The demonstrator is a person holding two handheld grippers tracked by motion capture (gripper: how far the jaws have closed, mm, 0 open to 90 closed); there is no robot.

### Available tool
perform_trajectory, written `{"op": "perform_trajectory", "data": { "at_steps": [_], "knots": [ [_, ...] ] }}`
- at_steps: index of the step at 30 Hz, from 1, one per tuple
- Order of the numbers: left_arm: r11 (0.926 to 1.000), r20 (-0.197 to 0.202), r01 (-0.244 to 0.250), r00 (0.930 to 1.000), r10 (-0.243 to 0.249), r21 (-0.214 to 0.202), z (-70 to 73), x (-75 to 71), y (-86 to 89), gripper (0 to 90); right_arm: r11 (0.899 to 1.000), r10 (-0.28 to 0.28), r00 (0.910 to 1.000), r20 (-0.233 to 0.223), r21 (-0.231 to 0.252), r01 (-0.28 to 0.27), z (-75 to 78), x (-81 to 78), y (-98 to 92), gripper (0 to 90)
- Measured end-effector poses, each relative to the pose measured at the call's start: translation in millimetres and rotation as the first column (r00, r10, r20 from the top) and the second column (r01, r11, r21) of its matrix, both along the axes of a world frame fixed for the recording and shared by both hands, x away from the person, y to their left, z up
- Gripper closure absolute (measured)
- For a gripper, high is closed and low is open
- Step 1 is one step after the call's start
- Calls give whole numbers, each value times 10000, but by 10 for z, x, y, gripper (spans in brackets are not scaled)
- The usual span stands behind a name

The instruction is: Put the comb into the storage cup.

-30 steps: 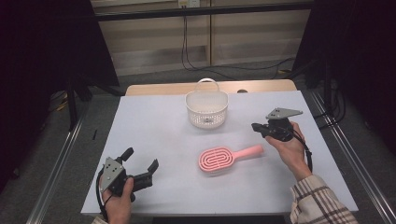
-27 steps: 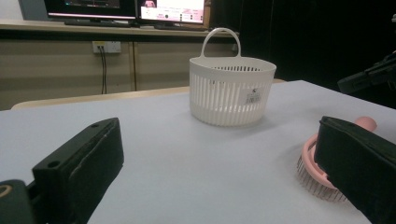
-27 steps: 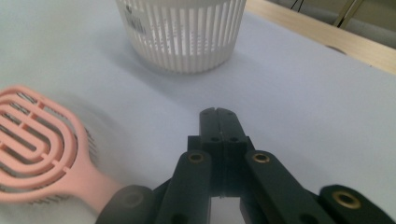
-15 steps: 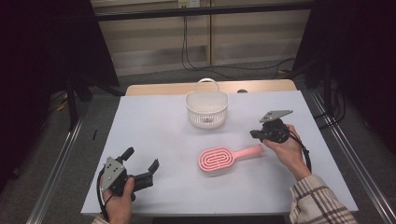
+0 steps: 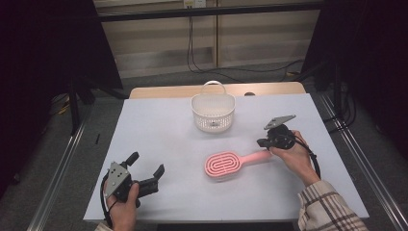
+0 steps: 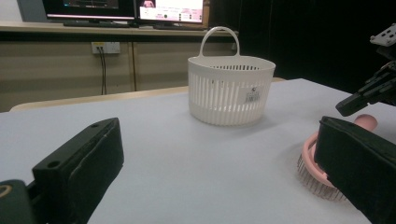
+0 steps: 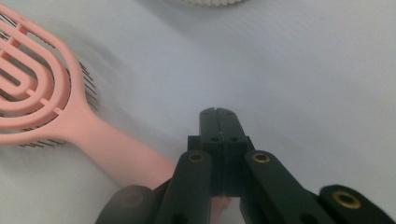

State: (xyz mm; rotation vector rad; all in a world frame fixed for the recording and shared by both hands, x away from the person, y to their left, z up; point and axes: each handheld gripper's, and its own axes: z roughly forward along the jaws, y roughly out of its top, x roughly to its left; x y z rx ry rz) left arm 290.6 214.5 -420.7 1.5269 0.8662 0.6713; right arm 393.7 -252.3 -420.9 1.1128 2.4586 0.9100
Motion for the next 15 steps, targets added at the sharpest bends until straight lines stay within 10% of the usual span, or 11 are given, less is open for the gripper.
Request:
{"op": "perform_trajectory", "data": {
  "at_steps": [15],
  "knots": [
    [10000,24,9,10000,-9,17,2,2,0,16,9991,191,9997,-162,-367,-197,-37,-72,-11,900]
  ]
}}
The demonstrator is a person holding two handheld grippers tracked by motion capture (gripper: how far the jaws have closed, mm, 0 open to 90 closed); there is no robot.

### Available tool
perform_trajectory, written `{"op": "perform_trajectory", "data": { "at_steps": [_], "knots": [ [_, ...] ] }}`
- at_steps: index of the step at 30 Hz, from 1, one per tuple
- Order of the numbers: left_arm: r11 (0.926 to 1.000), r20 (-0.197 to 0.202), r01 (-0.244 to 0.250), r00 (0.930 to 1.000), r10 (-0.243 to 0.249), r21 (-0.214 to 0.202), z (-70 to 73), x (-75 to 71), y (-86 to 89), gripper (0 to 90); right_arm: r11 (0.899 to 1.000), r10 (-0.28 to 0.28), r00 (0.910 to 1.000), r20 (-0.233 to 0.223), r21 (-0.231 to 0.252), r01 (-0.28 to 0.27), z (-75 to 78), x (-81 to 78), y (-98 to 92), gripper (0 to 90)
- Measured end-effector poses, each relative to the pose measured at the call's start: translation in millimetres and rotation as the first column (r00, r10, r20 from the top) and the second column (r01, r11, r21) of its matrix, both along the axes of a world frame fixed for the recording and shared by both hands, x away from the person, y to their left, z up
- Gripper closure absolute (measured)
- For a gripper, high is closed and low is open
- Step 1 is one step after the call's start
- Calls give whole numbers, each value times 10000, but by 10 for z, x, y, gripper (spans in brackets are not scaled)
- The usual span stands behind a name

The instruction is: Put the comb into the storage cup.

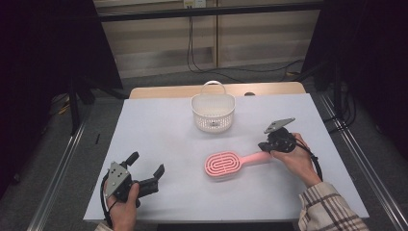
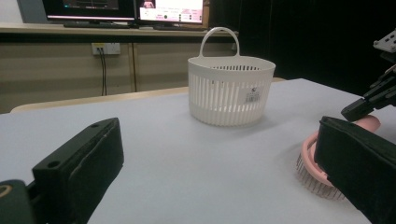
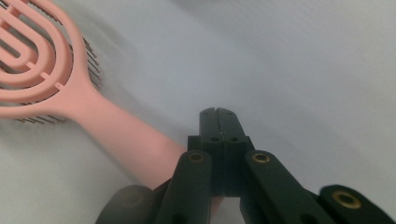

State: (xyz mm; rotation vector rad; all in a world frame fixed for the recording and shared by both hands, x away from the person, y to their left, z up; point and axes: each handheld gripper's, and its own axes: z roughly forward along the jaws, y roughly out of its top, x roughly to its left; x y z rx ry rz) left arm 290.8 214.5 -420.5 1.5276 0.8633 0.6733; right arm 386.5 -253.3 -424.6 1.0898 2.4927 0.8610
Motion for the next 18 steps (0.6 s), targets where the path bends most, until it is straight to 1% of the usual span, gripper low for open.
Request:
{"op": "perform_trajectory", "data": {
  "at_steps": [2,3,4,7,10,12,18],
  "knots": [
    [10000,-23,17,10000,-17,-11,3,-3,2,16,10000,18,10000,10,-11,-18,1,-6,-4,900],
    [10000,-21,20,10000,-21,-94,3,-6,-6,16,10000,43,10000,2,-37,-43,-1,-9,-4,900],
    [10000,-1,17,10000,-17,-20,4,-6,-4,16,10000,43,10000,5,-45,-43,-3,-11,-4,900],
    [10000,5,26,10000,-26,6,4,-3,-2,16,9999,61,10000,-13,-97,-62,-13,-27,-2,900],
    [10000,-16,-8,10000,8,-61,2,-1,-1,16,9998,94,9999,-49,-167,-95,-20,-52,-2,900],
    [10000,0,-11,10000,11,-3,2,0,1,16,9997,98,9999,-60,-208,-99,-19,-69,-10,900],
    [10000,7,-6,10000,6,-21,1,3,-1,16,9998,98,10000,-9,-200,-98,-13,-88,-25,900]
  ]
}}
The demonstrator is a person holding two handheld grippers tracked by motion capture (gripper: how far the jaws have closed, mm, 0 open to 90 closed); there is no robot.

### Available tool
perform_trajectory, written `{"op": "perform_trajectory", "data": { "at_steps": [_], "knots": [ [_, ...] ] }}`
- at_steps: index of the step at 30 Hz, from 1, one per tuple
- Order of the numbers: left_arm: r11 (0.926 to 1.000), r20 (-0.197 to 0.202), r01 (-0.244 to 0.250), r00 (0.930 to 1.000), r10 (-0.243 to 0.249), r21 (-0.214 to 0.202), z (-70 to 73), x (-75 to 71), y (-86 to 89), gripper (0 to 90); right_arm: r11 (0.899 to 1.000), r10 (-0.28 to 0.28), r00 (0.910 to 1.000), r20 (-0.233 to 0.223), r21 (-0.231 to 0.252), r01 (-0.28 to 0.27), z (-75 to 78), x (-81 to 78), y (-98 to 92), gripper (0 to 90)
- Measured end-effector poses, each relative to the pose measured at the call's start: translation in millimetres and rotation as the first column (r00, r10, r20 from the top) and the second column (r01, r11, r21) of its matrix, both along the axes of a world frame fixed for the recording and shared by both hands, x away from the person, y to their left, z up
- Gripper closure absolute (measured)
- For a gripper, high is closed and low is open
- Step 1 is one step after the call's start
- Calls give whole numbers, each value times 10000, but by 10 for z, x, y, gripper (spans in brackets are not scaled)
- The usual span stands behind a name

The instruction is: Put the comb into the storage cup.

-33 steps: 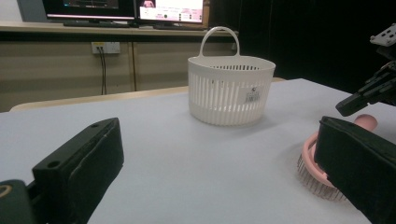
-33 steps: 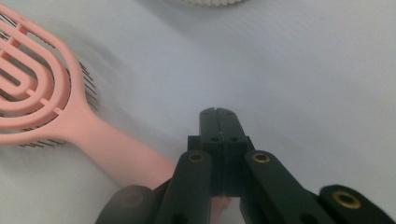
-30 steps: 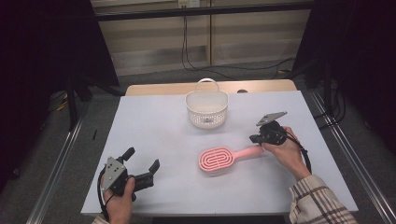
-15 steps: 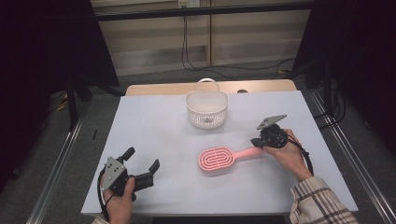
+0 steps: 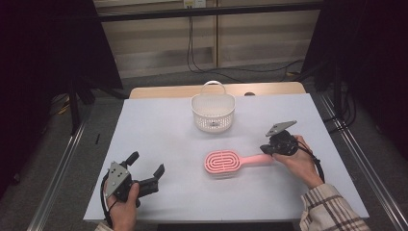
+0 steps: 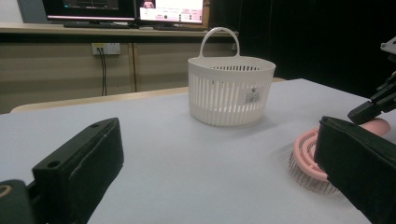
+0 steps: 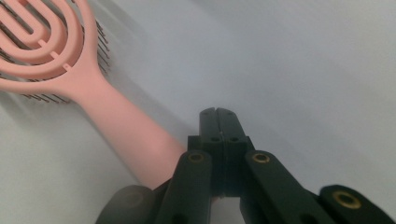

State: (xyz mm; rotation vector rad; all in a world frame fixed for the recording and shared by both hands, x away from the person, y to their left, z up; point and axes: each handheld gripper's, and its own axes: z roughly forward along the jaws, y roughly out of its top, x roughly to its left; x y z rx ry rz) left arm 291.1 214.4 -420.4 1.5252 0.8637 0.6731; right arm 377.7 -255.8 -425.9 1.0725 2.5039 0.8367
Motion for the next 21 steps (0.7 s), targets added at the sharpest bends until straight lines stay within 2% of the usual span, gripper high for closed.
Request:
{"op": "perform_trajectory", "data": {
  "at_steps": [7,21],
  "knots": [
    [10000,-24,-8,10000,8,0,-3,2,-3,16,9999,106,9998,156,-79,-104,-11,-31,14,900],
    [10000,-70,-53,10000,52,-16,-4,6,11,16,9992,296,9995,104,-268,-293,-7,-92,34,900]
  ]
}}
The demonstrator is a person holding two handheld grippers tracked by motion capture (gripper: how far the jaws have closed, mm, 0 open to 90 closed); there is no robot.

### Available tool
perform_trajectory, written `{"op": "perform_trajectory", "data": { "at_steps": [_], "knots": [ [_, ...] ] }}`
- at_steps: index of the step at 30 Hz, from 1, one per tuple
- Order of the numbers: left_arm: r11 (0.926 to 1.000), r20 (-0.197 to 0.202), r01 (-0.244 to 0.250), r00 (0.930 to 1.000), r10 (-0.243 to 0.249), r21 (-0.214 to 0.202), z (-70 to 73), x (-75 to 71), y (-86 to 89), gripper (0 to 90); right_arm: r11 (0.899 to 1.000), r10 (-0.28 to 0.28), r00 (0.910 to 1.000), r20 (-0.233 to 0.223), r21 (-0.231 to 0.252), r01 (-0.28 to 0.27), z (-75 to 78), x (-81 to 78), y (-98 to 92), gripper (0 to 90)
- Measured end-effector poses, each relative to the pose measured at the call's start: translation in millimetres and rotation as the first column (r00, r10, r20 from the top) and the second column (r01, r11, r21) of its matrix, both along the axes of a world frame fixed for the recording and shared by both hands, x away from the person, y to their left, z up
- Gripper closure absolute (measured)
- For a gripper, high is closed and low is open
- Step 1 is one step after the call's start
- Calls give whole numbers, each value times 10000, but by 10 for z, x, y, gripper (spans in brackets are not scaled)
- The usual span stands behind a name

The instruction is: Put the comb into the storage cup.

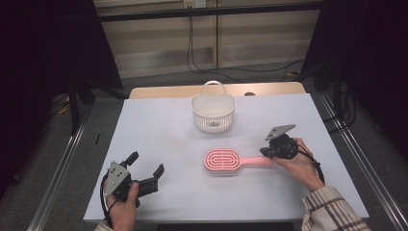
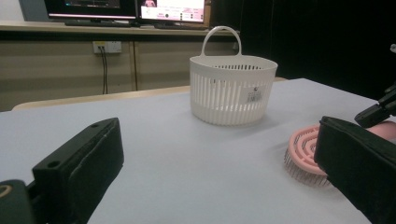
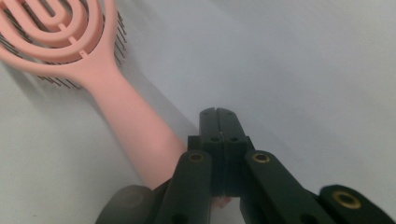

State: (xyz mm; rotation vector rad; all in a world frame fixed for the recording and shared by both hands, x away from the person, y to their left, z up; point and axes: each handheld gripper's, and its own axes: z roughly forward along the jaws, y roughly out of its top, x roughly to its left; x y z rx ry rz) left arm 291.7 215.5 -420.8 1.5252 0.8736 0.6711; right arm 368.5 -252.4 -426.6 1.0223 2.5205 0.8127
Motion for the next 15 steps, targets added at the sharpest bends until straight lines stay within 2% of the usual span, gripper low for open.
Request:
{"op": "perform_trajectory", "data": {
  "at_steps": [2,15],
  "knots": [
    [10000,23,-9,10000,9,-88,2,1,-1,16,10000,29,10000,-2,-8,-29,-3,-2,1,900],
    [10000,32,-54,10000,54,-10,1,1,4,16,9998,173,9999,9,-75,-173,-9,-73,9,900]
  ]
}}
